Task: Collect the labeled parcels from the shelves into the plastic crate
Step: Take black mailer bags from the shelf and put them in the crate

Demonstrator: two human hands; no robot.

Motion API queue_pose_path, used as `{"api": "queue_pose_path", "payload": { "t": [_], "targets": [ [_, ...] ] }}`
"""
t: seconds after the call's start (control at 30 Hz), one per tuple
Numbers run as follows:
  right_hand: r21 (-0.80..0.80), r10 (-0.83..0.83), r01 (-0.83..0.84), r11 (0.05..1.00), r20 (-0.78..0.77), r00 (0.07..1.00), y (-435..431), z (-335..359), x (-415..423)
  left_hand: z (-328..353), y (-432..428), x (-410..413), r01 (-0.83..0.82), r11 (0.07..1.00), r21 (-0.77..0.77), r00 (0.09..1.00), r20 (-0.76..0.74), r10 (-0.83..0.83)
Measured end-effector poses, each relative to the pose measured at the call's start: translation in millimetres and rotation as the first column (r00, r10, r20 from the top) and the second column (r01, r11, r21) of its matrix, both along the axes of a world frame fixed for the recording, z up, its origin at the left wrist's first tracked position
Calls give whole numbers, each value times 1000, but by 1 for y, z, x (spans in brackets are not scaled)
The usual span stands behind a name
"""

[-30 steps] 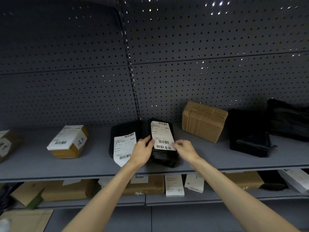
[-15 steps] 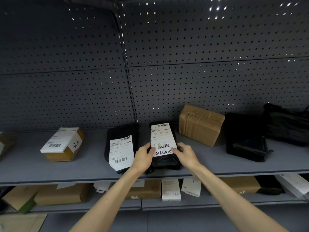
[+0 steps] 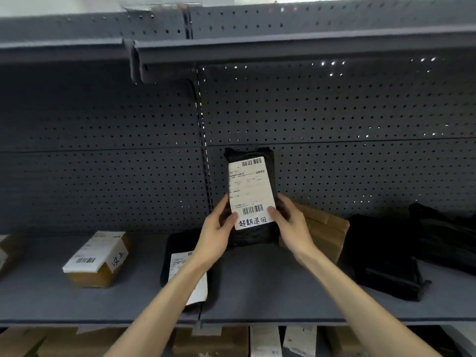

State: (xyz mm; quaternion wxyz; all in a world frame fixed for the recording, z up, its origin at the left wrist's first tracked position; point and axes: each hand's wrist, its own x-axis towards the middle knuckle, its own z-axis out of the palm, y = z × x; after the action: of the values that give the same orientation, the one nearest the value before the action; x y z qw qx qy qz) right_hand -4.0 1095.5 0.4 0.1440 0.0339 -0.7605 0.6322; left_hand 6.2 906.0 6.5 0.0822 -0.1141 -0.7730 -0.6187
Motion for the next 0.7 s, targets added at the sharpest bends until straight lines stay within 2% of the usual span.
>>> {"api": "queue_pose_path", "payload": {
  "t": [0.37, 0.7],
  "targets": [
    [-25, 28, -32, 999, -164, 986, 4, 58, -13, 55, 2, -14, 17, 998, 63, 992, -126, -9],
    [-12, 39, -42, 999, -175, 984, 5, 60, -12, 56, 1, -13, 41, 993, 111, 992, -127, -27]
  ]
}}
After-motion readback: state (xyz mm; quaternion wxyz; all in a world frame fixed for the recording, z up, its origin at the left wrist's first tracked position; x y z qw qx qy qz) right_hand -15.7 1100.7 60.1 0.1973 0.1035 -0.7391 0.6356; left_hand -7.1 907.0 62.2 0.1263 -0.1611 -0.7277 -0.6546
